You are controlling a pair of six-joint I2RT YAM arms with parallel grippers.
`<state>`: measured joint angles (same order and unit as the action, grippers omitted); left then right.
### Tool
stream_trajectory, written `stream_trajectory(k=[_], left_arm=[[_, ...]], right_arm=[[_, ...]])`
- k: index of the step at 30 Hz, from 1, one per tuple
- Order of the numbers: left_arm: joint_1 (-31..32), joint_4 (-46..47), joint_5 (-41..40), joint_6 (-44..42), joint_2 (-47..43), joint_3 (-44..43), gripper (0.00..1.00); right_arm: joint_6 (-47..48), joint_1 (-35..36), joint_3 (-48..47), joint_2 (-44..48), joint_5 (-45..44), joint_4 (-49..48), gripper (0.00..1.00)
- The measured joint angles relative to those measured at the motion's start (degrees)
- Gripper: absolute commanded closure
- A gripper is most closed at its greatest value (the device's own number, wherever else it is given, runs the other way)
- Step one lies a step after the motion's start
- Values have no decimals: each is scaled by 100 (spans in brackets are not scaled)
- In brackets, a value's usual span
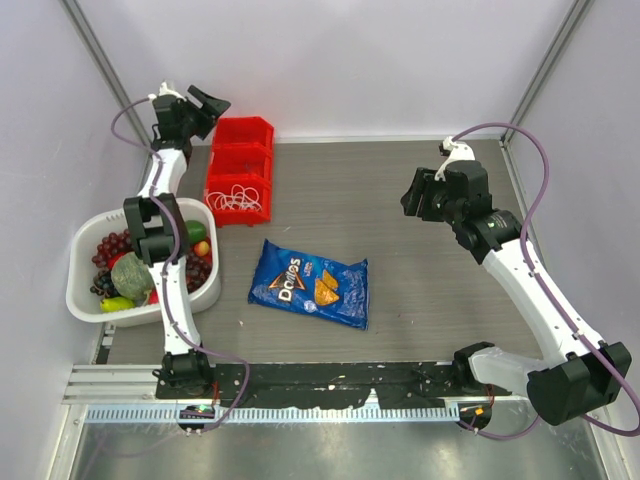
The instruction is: Untangle the cables
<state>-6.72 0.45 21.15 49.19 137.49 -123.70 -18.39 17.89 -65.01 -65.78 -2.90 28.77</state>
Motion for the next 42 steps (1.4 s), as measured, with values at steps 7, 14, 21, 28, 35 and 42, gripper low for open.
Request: stream_trajectory(k=[7,14,21,28,35,42], left_arm=[[4,-413,256,507,461,-931,24],[173,-2293,-1023,-575,87,-1093,36],[232,-3560,-1814,-1552,-114,-1250,18],[302,-4216,-2787,-2037,-116,-1543,24],[533,-4815,-3615,-2476,-118,-1567,37],[879,-4916,-3980,-2524,-221,-1449,27]], right_arm=[[2,0,0,0,0,0,40],[2,0,0,0,0,0,40],[2,0,0,0,7,0,40],[-4,0,0,0,57,0,41],[-66,0,0,-39,151,-33,41],[-136,0,0,-186,376,-90,42]])
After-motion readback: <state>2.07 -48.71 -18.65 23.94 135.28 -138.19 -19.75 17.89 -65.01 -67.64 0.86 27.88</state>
